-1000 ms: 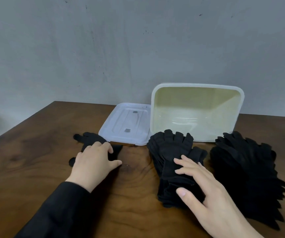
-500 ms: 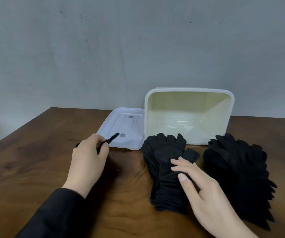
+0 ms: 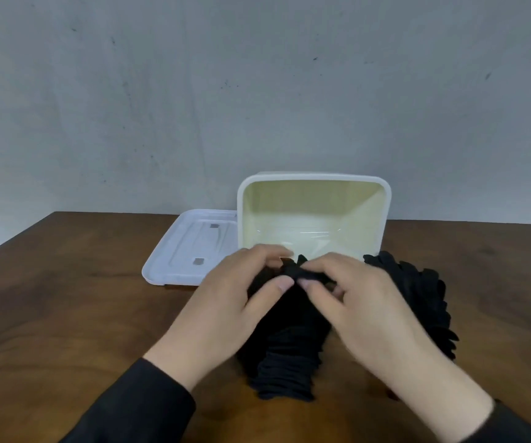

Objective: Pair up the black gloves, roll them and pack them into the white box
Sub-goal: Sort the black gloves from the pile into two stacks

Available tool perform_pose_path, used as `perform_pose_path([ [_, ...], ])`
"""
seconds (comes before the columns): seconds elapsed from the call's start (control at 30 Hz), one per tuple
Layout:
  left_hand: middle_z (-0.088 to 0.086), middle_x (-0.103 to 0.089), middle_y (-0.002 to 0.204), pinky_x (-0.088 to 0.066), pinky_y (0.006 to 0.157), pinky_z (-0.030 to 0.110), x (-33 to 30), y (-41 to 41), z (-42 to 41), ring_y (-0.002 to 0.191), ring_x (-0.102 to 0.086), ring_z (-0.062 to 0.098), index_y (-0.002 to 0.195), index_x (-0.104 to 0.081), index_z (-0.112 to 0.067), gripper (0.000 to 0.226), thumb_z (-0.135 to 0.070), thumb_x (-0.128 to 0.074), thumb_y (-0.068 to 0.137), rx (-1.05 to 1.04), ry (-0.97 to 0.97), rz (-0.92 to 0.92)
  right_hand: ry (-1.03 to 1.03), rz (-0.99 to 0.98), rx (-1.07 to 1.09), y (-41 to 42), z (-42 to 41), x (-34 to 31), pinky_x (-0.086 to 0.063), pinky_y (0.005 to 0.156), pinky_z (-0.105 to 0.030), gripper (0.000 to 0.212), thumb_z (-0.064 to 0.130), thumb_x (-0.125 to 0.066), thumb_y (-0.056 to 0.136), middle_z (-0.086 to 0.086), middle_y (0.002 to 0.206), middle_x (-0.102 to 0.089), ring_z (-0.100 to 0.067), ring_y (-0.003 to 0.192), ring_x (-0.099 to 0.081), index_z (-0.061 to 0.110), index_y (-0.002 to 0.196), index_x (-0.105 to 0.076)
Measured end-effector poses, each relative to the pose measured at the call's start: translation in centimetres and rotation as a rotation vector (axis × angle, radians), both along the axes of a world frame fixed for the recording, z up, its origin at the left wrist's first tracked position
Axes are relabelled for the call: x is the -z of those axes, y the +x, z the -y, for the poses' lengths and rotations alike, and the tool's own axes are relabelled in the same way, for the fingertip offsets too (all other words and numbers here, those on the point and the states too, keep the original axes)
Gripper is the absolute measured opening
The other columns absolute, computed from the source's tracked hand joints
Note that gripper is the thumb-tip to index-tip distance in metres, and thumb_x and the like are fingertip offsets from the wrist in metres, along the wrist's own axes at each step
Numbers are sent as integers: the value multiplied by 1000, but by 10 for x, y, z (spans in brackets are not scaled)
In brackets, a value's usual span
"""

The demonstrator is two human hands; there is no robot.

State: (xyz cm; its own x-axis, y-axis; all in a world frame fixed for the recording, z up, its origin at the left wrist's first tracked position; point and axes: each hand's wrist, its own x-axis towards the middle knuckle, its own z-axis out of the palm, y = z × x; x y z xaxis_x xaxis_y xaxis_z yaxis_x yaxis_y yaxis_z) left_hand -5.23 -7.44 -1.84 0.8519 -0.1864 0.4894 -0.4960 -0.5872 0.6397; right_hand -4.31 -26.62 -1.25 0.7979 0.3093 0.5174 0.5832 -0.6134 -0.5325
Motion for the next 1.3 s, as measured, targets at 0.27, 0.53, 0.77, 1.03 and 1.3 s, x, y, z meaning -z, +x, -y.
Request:
perform_pose_path([
  [0.27,-26,-67,114,-42,103,20,58,21,-12,116,-56,-5,115,-65,-39,47,-58,-28,94,-124,-300,-157,370,-407,84,40,72,-77,-47,54,-33,20,29,-72,88,-14,88,-74,-35,63,-61,8,89,-70],
  [0.53,-40,-49,135,-19,112,15,69,21,-3,136,-25,-19,118,-65,-46,45,-58,-29,95,89,72,-266,434,-271,217,60,118,-109,-59,61,-20,8,16,-64,96,-6,91,-71,-18,74,-75,9,93,-67],
  [0.77,-42,-50,131,-21,109,13,73,23,-5,135,-30,-17,114,-67,-47,51,-67,-24,95,60,52,-219,100,-1,340,23,126,-28,-42,56,-5,20,21,-61,96,26,79,-70,5,64,-61,40,97,-66],
  [1.03,-38,-46,139,-18,116,23,69,19,1,141,-29,-9,126,-59,-46,48,-68,-30,94,76,113,-52,-215,-150,198,-15,128,74,-13,124,-35,54,66,-36,95,36,147,-37,17,143,-15,37,138,-55],
  [1.3,-36,-37,144,-3,121,19,72,14,13,140,-13,-19,139,-49,-43,63,-74,-27,90,129,339,-83,11,2,58,-42,53,58,-35,104,-9,31,42,-46,100,28,129,-56,8,125,-49,34,124,-65],
])
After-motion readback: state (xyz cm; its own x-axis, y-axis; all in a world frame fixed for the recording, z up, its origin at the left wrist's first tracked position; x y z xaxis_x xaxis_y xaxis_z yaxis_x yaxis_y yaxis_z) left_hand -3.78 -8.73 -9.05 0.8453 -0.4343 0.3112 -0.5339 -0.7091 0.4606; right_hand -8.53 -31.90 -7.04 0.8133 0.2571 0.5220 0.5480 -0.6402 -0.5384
